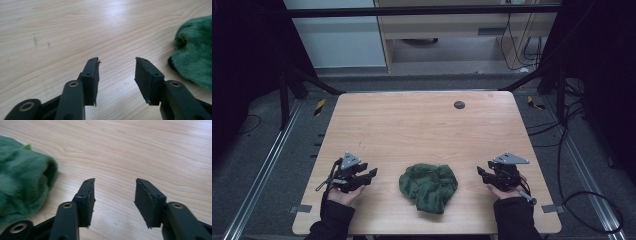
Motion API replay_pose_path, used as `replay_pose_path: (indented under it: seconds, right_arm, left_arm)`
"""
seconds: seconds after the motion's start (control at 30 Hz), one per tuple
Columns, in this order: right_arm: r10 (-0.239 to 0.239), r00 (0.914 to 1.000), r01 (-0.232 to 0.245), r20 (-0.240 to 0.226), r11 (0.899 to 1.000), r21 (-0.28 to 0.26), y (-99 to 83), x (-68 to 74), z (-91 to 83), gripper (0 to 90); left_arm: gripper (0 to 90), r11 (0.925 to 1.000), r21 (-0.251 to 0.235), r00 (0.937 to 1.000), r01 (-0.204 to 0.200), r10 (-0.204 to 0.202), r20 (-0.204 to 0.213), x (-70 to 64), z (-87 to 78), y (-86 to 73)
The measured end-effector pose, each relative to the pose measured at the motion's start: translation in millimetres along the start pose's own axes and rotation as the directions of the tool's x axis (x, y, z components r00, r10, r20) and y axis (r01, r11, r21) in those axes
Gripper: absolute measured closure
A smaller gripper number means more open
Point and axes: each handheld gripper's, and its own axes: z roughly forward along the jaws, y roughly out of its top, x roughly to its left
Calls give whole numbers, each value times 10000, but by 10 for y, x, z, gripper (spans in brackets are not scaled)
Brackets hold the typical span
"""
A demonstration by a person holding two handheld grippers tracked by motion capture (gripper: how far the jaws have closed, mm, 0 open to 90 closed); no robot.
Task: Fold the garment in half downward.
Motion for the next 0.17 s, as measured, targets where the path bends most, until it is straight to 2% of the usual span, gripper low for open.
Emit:
replay_pose_path:
  seconds: [0.17]
  right_arm:
    - [222, 9994, -220, 280, 9997, -83, -33, -108, -12, 418]
  left_arm:
    - [464, 9998, -70, 9995, 182, -184, -262, 129, -42, -17]
